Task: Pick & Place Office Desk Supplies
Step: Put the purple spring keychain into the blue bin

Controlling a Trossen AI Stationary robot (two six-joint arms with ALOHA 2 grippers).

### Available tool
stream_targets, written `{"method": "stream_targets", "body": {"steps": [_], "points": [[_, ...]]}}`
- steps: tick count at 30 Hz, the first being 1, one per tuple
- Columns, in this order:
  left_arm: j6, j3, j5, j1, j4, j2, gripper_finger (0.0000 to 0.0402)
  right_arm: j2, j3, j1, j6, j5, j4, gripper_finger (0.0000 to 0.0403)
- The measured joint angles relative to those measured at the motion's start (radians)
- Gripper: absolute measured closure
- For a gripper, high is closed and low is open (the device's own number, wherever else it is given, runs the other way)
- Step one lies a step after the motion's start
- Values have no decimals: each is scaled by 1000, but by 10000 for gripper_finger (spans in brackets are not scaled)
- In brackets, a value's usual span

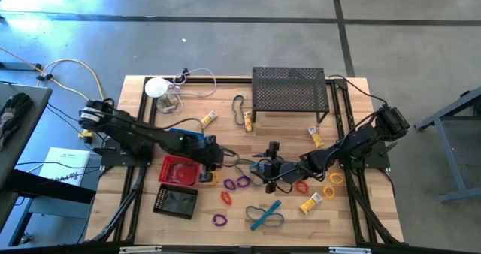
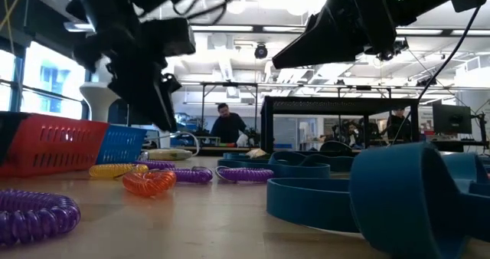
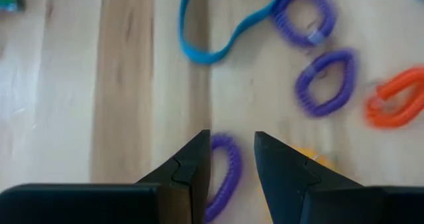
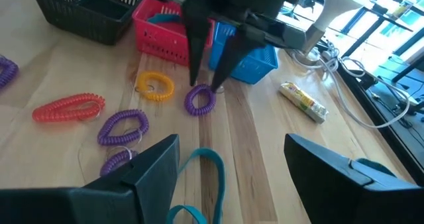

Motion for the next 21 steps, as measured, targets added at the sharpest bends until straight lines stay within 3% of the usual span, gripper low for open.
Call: {"method": "stream_targets", "body": {"steps": [6, 16, 21], "points": [[89, 20, -17, 14, -35, 57, 289, 0, 0, 0, -5, 1, -1, 143], [103, 20, -77, 30, -51, 76, 289, 0, 0, 0, -5, -8, 0, 143], [82, 20, -51, 64, -59, 109, 289, 0, 0, 0, -4, -15, 0, 143]]}}
